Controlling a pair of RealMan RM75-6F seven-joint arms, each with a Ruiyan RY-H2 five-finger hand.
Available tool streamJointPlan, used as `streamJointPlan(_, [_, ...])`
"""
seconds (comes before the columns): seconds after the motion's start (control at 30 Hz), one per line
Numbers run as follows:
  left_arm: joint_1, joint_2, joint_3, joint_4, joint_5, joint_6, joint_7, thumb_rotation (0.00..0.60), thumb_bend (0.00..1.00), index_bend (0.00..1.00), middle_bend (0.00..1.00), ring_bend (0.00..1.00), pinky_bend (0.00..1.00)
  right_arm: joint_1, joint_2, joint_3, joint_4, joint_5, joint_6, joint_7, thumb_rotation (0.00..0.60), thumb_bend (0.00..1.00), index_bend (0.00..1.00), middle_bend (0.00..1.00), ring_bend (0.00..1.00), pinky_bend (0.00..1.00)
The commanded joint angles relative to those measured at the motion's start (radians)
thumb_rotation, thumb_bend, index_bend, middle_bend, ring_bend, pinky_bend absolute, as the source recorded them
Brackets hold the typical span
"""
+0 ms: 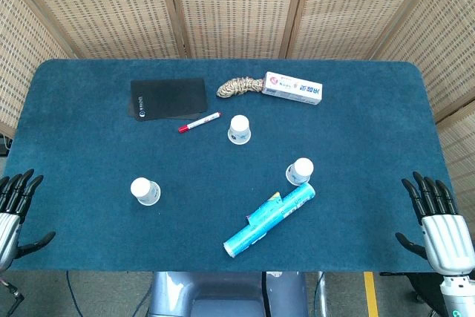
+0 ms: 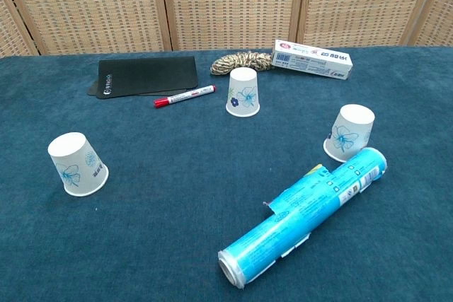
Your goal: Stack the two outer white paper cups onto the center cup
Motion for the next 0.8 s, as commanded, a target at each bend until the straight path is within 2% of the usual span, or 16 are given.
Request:
streamJointPlan(0.03, [0.0,0.002,0.001,-0.001,0.0,-0.001,-0.002,0.6,0.01,0.0,0.0,0.0,0.0,0.0,0.0,0.0,0.0,0.003,-0.003,0.002,0.6,0.0,0.0,0.0,0.0,0.0])
streamJointPlan(0.33, [-0.003,0.0,-0.005,0.0,-0.013,-0.01,-0.009,0.6,0.01,0.0,0.0,0.0,0.0,0.019,-0.002,0.002,0.004,0.013,-0.039,0.022,0.6,0.0,0.0,0.0,0.0,0.0])
streamJointPlan(0.43, [-0.004,-0.003,-0.011,0.003,-0.024,-0.012,-0.008,0.6,0.01,0.0,0.0,0.0,0.0,0.055,-0.008,0.018,0.02,0.015,-0.081,0.041,0.6,0.0,0.04,0.0,0.0,0.0])
streamJointPlan(0.6, [-0.015,-0.011,-0.019,0.001,-0.039,-0.032,0.007,0.6,0.01,0.0,0.0,0.0,0.0,0.177,-0.012,0.073,0.055,0.032,-0.223,0.067,0.6,0.0,0.08,0.01,0.0,0.0])
streamJointPlan(0.7, [-0.018,-0.022,-0.023,0.002,-0.044,-0.036,0.025,0.6,0.01,0.0,0.0,0.0,0.0,0.272,-0.005,0.116,0.052,0.085,-0.357,0.099,0.6,0.0,0.11,0.06,0.0,0.0])
streamJointPlan(0.8, [-0.024,-0.033,-0.03,0.0,-0.057,-0.047,0.048,0.6,0.01,0.0,0.0,0.0,0.0,0.358,-0.02,0.155,0.068,0.15,-0.482,0.093,0.6,0.04,0.14,0.09,0.0,0.02])
